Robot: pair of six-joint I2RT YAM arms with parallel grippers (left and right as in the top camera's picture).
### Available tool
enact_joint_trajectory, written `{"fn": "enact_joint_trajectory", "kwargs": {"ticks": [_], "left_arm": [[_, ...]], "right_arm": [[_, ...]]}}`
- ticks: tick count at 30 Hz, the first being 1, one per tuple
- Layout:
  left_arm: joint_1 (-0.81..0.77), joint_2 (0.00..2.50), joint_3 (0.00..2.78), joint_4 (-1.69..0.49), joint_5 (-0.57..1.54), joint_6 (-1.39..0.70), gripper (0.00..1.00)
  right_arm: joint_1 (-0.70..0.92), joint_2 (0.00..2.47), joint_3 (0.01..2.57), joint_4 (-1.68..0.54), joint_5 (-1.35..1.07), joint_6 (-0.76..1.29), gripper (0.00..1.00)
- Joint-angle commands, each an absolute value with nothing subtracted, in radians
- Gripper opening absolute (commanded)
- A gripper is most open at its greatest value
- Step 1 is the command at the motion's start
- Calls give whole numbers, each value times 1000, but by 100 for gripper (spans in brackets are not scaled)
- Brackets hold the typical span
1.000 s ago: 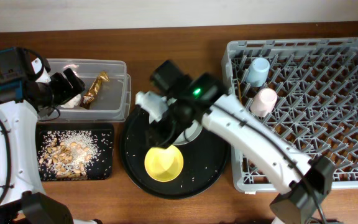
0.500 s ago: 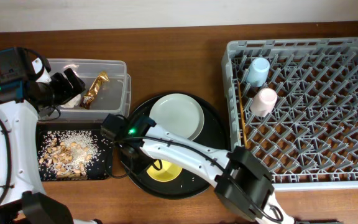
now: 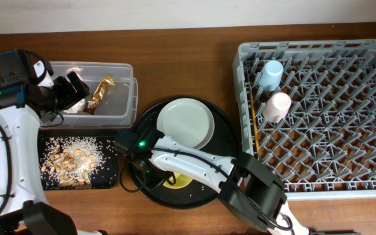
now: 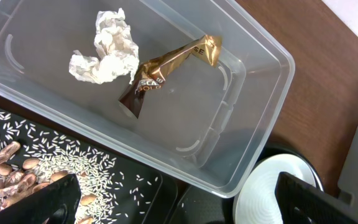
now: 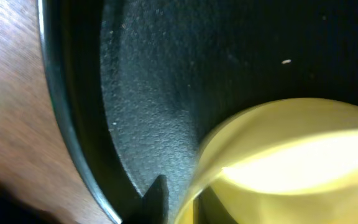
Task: Sort waste into correct bins and load items into the dishwasher rack
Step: 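Carry the yellow bowl with right gripper into the rack's back corner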
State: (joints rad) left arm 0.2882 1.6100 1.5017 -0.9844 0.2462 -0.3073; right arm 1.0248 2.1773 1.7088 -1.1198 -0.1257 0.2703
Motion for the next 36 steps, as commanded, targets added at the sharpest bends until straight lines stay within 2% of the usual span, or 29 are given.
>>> {"fn": "enact_joint_trajectory", "kwargs": {"ticks": [1, 9, 14, 17, 19, 22, 25, 28, 31, 36], "left_arm": [[289, 1604, 1507, -986, 245, -302, 99], [289, 1604, 1507, -986, 245, -302, 99], [289, 1604, 1507, -986, 245, -302, 99], [289, 1604, 1507, -986, 245, -302, 99], [289, 1604, 1507, -986, 245, -302, 99], [289, 1604, 1507, -986, 245, -302, 99], [289, 1604, 1507, -986, 245, -302, 99], [289, 1604, 1507, -986, 245, -302, 99], [289, 1604, 1507, -986, 245, -302, 99], [289, 1604, 1507, -986, 245, -302, 99]], "right_arm": [[1027, 2181, 1703, -1118, -112, 279, 4], [1020, 2159, 1760, -1219, -119, 238, 4], [1012, 1963, 1870, -1264, -65, 134, 4], [931, 1816, 1878, -1272, -67, 108, 4], [815, 1728, 1878, -1258, -133, 28, 4], [446, 1644, 1878, -1205, -480, -125, 4], [123, 1670, 1877, -1132, -832, -226, 4], [-130, 1744, 1877, -1002, -1048, -232, 4], [-283, 1855, 1877, -908, -1176, -232, 4], [-411, 2122, 1877, -648, -1552, -212, 4]]}}
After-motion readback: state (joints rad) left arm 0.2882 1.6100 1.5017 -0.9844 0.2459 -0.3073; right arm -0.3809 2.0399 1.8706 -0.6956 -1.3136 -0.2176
